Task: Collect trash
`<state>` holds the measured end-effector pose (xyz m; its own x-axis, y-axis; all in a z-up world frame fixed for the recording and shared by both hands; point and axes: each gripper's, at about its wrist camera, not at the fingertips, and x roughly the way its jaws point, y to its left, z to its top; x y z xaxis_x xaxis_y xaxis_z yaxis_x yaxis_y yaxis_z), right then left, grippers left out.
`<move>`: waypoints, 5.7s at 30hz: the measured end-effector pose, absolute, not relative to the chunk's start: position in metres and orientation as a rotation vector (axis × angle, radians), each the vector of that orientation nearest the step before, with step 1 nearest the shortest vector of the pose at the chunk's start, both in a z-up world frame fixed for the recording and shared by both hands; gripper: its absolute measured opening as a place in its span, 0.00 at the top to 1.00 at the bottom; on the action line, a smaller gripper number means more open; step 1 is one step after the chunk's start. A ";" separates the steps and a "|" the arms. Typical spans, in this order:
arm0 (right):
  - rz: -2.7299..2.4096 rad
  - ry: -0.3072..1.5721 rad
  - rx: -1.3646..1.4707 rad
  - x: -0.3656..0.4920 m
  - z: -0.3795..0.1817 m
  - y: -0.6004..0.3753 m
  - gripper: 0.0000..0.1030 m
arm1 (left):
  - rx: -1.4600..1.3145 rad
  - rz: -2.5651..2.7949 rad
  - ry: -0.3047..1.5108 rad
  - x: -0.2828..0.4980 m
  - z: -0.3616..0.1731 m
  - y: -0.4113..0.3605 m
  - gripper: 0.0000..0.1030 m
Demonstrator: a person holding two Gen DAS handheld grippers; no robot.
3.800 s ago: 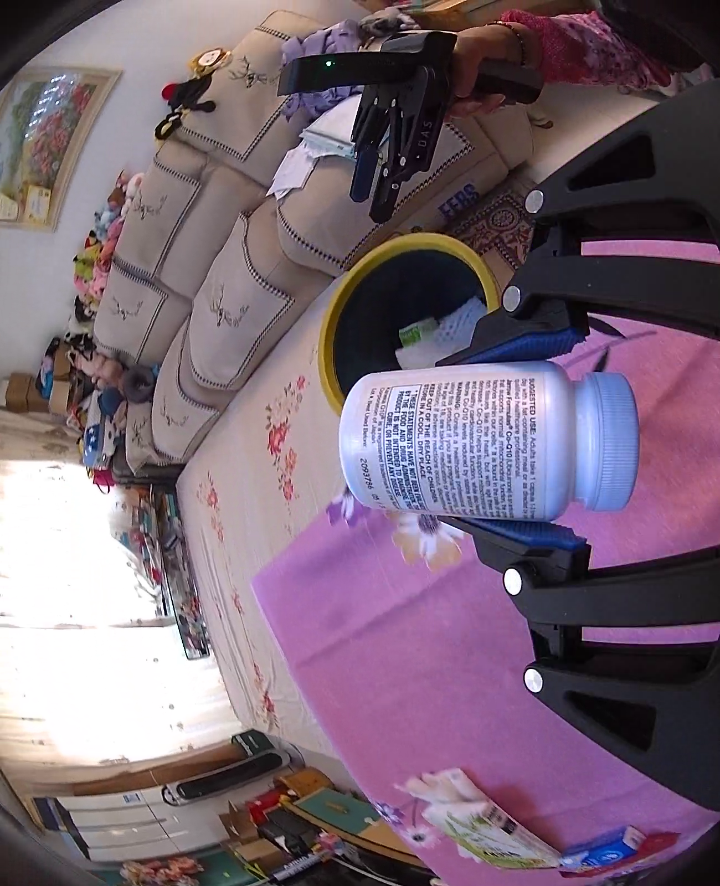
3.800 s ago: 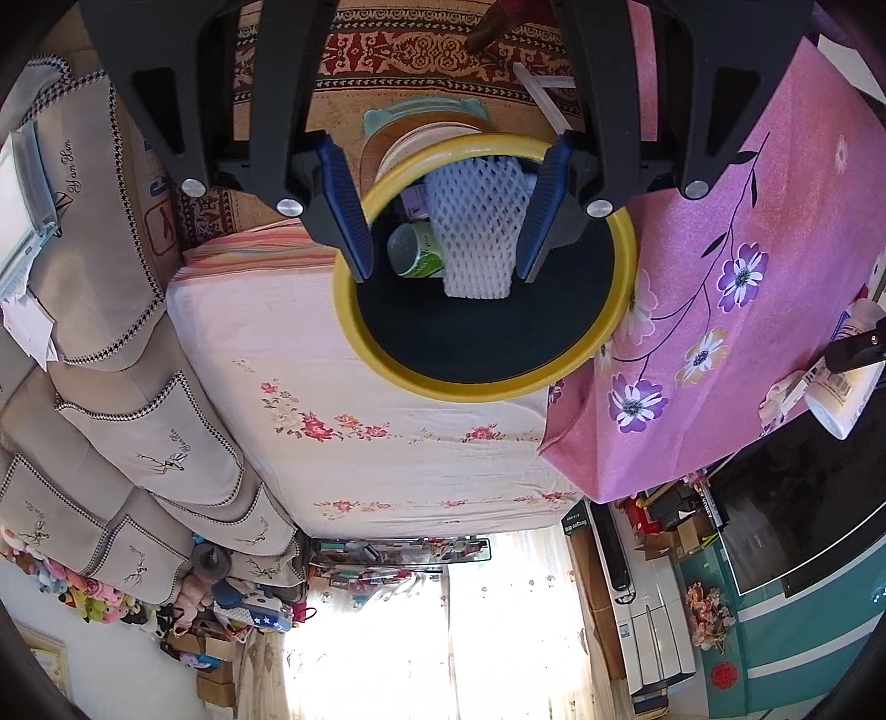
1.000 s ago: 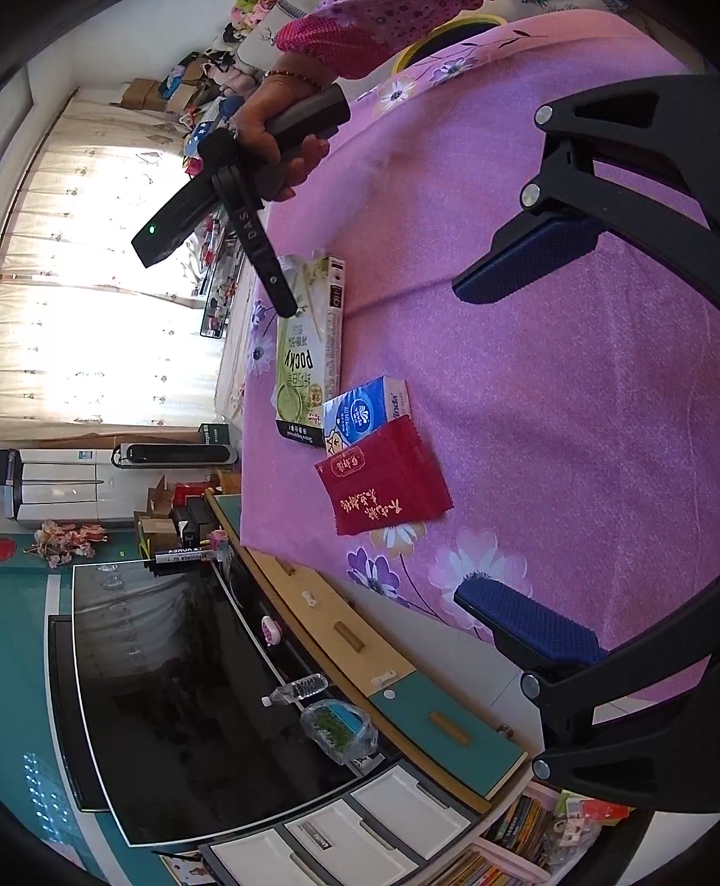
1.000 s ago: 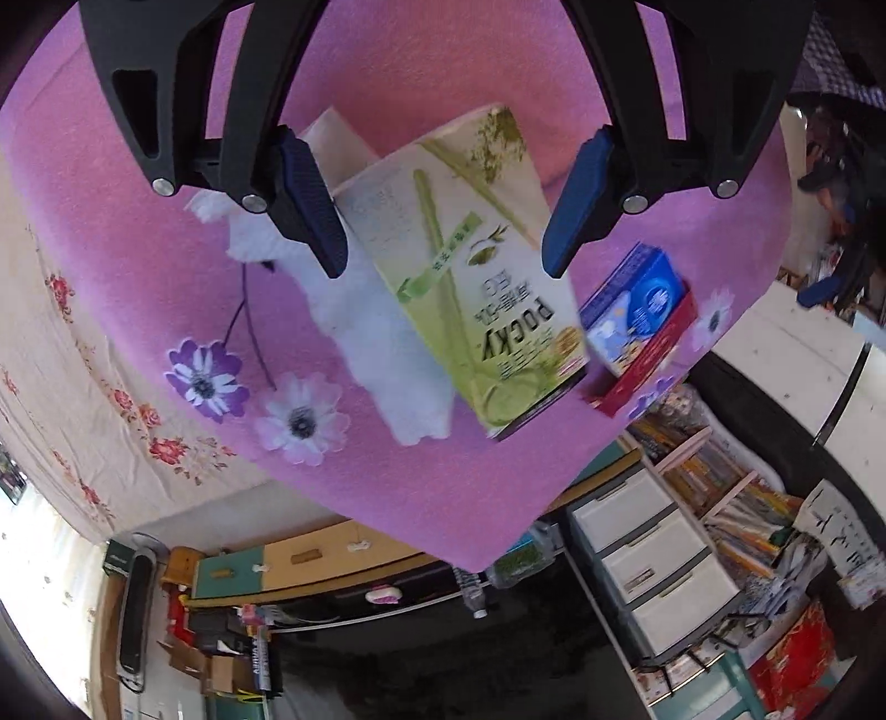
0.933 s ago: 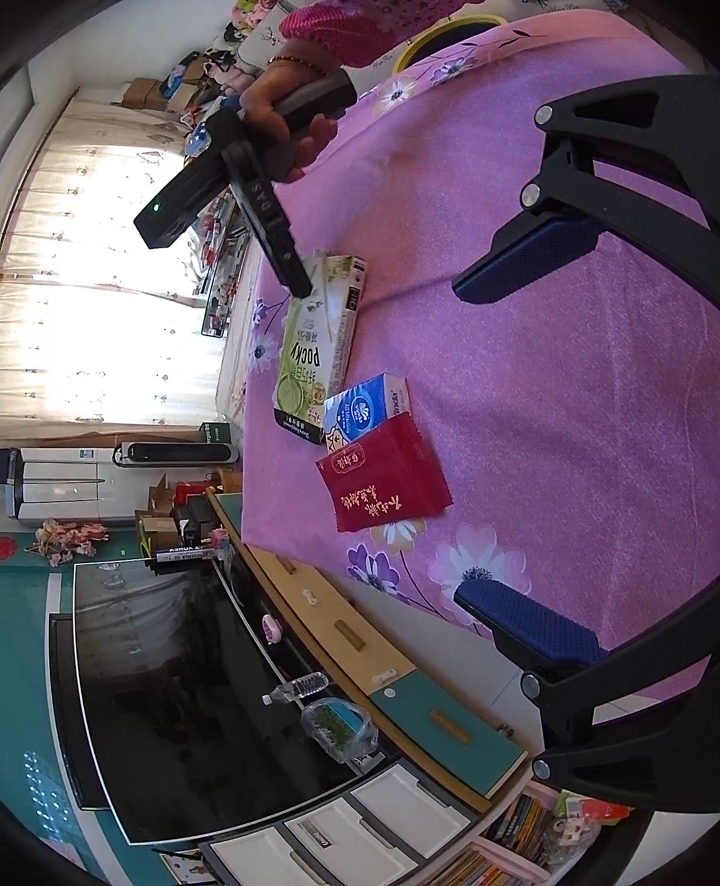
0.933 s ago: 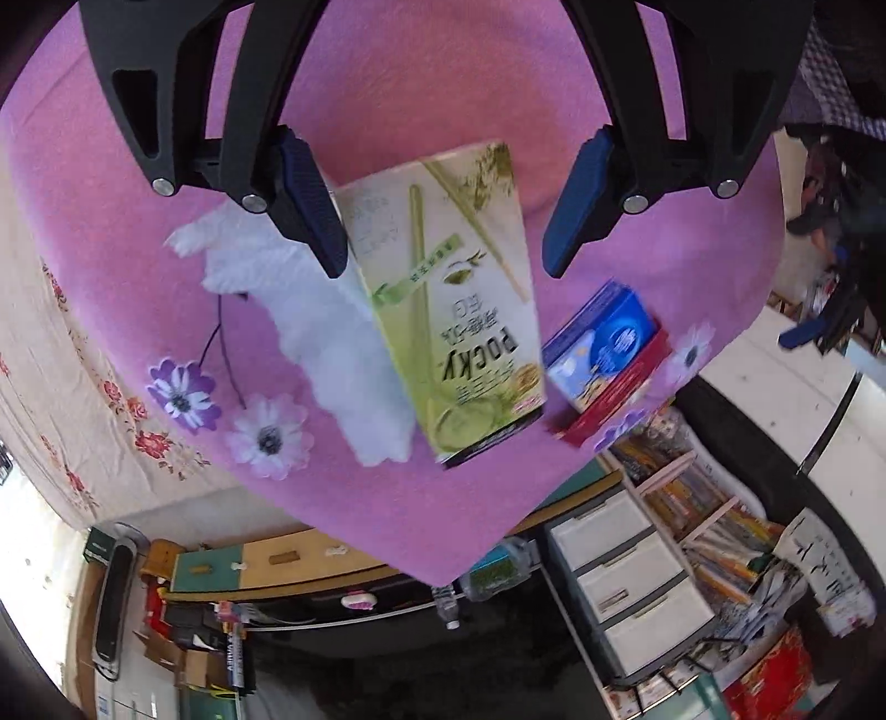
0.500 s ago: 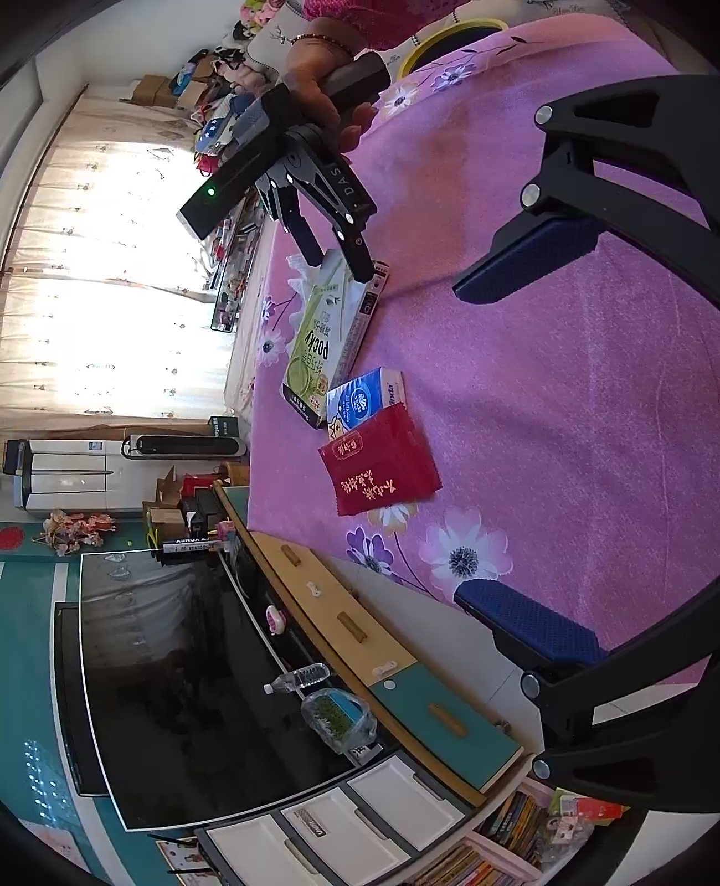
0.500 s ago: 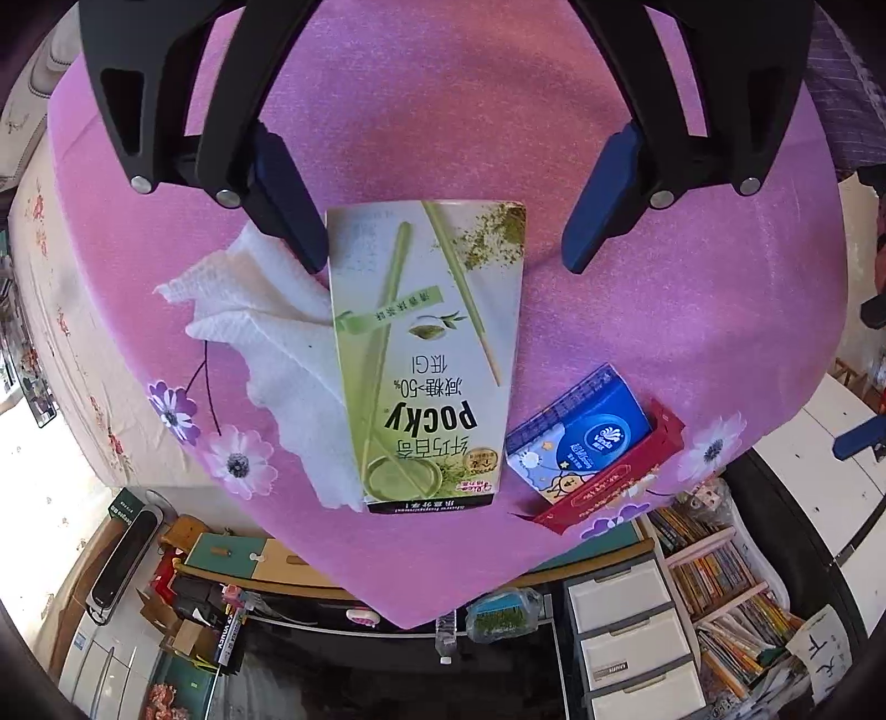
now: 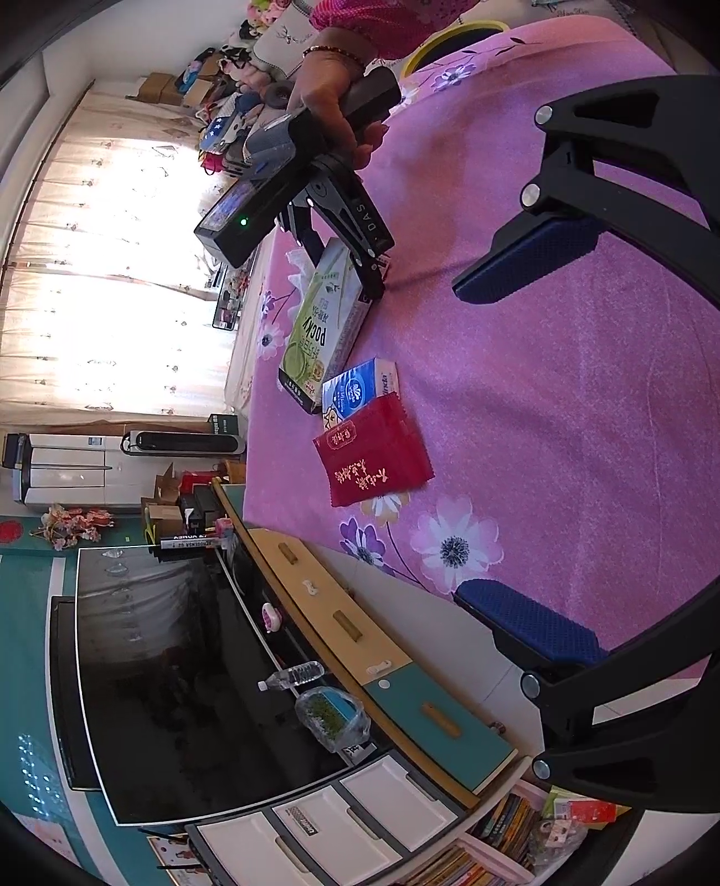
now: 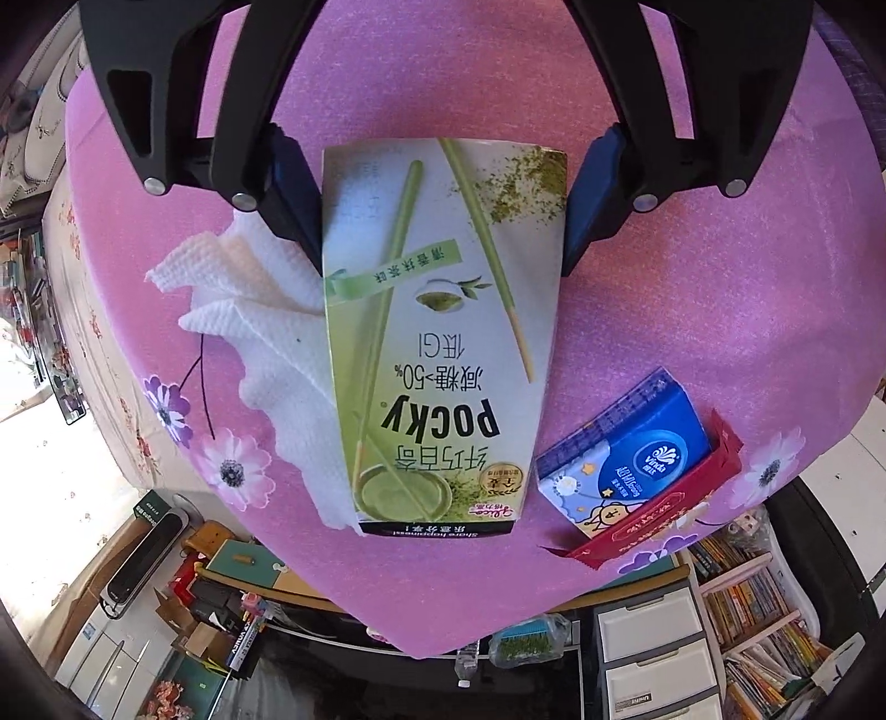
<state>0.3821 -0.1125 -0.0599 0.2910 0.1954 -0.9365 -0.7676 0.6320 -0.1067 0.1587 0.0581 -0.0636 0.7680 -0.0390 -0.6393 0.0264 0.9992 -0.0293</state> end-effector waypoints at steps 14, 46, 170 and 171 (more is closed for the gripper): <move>0.666 1.047 -0.451 0.294 -0.030 -0.194 0.29 | 0.005 -0.097 0.668 0.147 -0.055 0.031 0.05; -0.156 1.151 0.067 0.152 -0.065 -0.553 0.17 | 0.064 -0.239 0.642 0.135 -0.036 -0.047 0.05; -0.128 0.810 0.244 -0.019 -0.008 -0.585 0.13 | 0.294 -0.683 0.691 0.176 -0.030 -0.441 0.04; -0.119 0.803 0.231 -0.018 -0.005 -0.578 0.12 | 0.284 -0.660 0.671 0.169 -0.022 -0.421 0.05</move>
<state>-0.0181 -0.5777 -0.0053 0.6899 -0.0178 -0.7237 0.1927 0.9681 0.1599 0.1689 -0.4206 -0.0222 0.5920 -0.4706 -0.6543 0.6463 0.7622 0.0366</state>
